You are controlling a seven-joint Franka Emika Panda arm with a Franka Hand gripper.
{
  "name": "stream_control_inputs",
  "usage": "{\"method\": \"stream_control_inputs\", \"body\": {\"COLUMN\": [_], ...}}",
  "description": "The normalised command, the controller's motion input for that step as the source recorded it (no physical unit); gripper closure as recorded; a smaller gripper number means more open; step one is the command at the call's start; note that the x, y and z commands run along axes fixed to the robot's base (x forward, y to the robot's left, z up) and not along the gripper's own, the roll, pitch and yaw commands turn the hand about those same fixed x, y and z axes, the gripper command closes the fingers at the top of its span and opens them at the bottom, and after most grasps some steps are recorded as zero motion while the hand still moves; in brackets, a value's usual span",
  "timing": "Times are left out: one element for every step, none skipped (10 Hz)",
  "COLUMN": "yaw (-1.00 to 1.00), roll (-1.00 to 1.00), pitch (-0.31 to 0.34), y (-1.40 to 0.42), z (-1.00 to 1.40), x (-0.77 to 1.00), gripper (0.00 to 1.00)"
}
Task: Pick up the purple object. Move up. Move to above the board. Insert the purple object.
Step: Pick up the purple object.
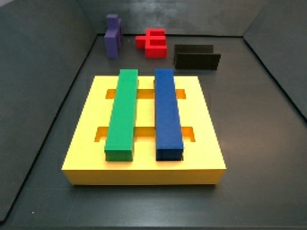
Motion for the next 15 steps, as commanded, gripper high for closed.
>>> {"method": "stream_control_inputs", "body": {"yaw": [-0.06, -0.33, -0.63, -0.79, -0.83, -0.82, -0.81, -0.81, -0.79, -0.74, -0.66, -0.61, -0.52, -0.57, -0.63], "roll": [-0.02, -0.07, -0.06, -0.02, -0.02, 0.00, 0.00, 0.00, 0.00, 0.00, -0.01, -0.03, -0.07, -0.06, -0.06], "pitch": [-0.010, 0.000, -0.009, -0.029, -0.007, -0.033, -0.039, -0.030, -0.033, -0.043, -0.026, -0.031, -0.010, 0.000, 0.000], "y": [0.00, 0.19, 0.19, 0.07, 0.07, 0.05, 0.06, 0.07, 0.09, 0.14, 0.26, 0.31, 0.43, 0.40, 0.33], "z": [-0.07, -0.27, -0.27, -0.25, -0.25, -0.15, -0.15, -0.18, -0.15, -0.15, -0.17, -0.16, -0.22, -0.25, -0.24], "x": [0.00, 0.00, -0.27, -0.37, -0.26, -0.41, -0.42, -0.40, -0.45, -0.40, -0.27, -0.22, 0.00, 0.00, 0.00], "gripper": [0.00, 0.00, 0.00, 0.00, 0.00, 0.00, 0.00, 0.00, 0.00, 0.00, 0.00, 0.00, 0.00, 0.00, 0.00]}}
